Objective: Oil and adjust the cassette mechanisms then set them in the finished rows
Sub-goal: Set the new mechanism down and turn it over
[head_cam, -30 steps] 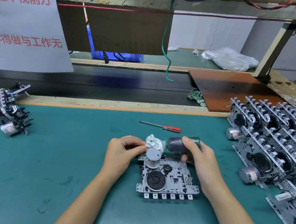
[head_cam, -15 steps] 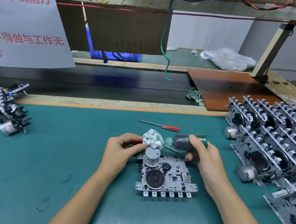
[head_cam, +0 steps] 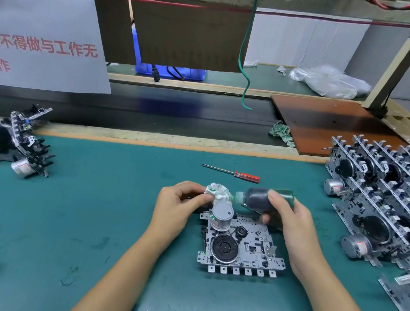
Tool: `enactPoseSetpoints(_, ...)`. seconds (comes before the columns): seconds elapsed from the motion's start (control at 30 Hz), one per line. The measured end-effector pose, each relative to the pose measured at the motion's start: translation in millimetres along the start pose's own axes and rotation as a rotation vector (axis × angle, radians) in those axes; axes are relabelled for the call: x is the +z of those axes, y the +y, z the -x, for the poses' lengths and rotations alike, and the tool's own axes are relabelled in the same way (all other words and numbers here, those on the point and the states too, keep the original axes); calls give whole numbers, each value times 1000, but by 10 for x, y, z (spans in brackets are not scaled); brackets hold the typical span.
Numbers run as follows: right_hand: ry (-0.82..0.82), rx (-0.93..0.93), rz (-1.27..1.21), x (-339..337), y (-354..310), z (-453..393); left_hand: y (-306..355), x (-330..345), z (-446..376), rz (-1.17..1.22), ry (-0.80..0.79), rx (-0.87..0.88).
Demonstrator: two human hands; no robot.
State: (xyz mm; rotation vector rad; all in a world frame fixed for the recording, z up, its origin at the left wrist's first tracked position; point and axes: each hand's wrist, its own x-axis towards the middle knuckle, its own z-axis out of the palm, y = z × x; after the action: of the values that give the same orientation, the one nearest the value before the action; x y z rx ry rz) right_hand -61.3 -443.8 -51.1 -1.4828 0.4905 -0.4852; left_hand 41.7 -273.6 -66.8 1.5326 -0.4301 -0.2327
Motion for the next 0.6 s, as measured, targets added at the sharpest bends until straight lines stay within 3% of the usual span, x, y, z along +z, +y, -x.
enactPoseSetpoints(0.37,43,24,-110,-47,-62,40,-69,-19,-55,132,100,-49)
enactPoseSetpoints(0.6,2,-72,-354,-74,-160,82,-62,-8,-55,158,140,-34)
